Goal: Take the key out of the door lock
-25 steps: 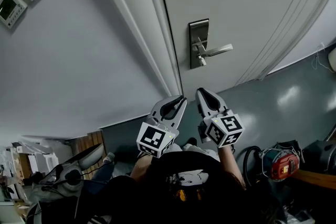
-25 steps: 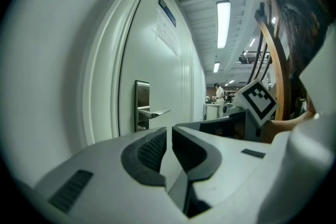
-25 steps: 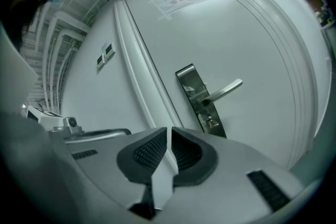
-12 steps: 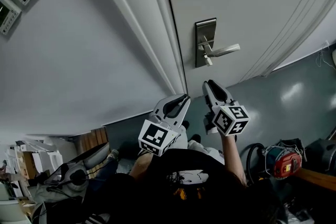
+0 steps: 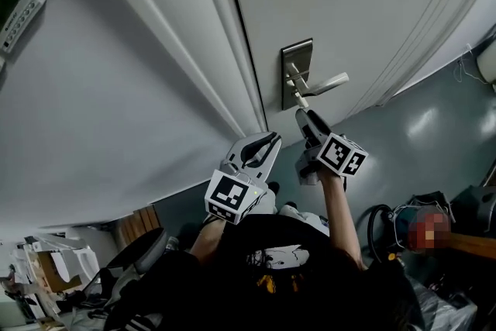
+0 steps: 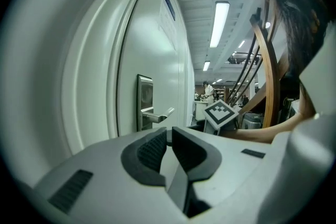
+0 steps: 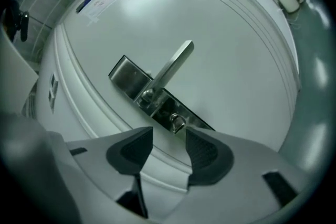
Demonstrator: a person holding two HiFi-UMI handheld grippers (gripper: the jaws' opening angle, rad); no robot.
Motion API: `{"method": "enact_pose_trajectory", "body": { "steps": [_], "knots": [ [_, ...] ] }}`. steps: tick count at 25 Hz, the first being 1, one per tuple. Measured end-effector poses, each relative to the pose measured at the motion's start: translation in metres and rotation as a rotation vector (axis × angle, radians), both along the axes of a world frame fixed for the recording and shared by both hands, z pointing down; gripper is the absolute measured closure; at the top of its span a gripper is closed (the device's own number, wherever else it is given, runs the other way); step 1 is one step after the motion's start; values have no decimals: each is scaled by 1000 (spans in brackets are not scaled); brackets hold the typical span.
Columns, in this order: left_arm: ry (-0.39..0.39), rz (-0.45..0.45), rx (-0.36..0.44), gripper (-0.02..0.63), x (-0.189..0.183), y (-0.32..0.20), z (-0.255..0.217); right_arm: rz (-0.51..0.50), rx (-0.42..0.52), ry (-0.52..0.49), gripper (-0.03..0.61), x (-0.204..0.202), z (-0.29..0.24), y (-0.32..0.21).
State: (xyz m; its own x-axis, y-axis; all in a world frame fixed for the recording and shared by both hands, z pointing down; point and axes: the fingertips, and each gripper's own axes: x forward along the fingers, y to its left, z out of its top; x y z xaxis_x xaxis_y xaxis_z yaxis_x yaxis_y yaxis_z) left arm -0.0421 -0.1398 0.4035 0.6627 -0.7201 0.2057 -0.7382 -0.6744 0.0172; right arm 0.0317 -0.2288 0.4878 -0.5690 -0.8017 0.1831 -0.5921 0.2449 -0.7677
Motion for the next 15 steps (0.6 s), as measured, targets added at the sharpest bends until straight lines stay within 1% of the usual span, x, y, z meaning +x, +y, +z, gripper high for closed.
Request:
{"method": "enact_pose_trajectory", "body": {
  "steps": [8,11,12,13,15],
  "knots": [
    [13,23,2,577,-10,-23,0,74,-82,-192,398,-3,15,-34],
    [19,23,0,577,-13,-29,0,99,-107,-255,454,-2,19,-44],
    [19,22,-1,577,-14,-30,1,102,-112,-274,479,-3,20,-47],
    [20,19,-2,577,-16,-32,2,99,-113,-295,485,-4,20,-48],
    [22,13,-7,577,-18,-35,3,91,-115,-351,522,-6,18,-50]
  ]
}}
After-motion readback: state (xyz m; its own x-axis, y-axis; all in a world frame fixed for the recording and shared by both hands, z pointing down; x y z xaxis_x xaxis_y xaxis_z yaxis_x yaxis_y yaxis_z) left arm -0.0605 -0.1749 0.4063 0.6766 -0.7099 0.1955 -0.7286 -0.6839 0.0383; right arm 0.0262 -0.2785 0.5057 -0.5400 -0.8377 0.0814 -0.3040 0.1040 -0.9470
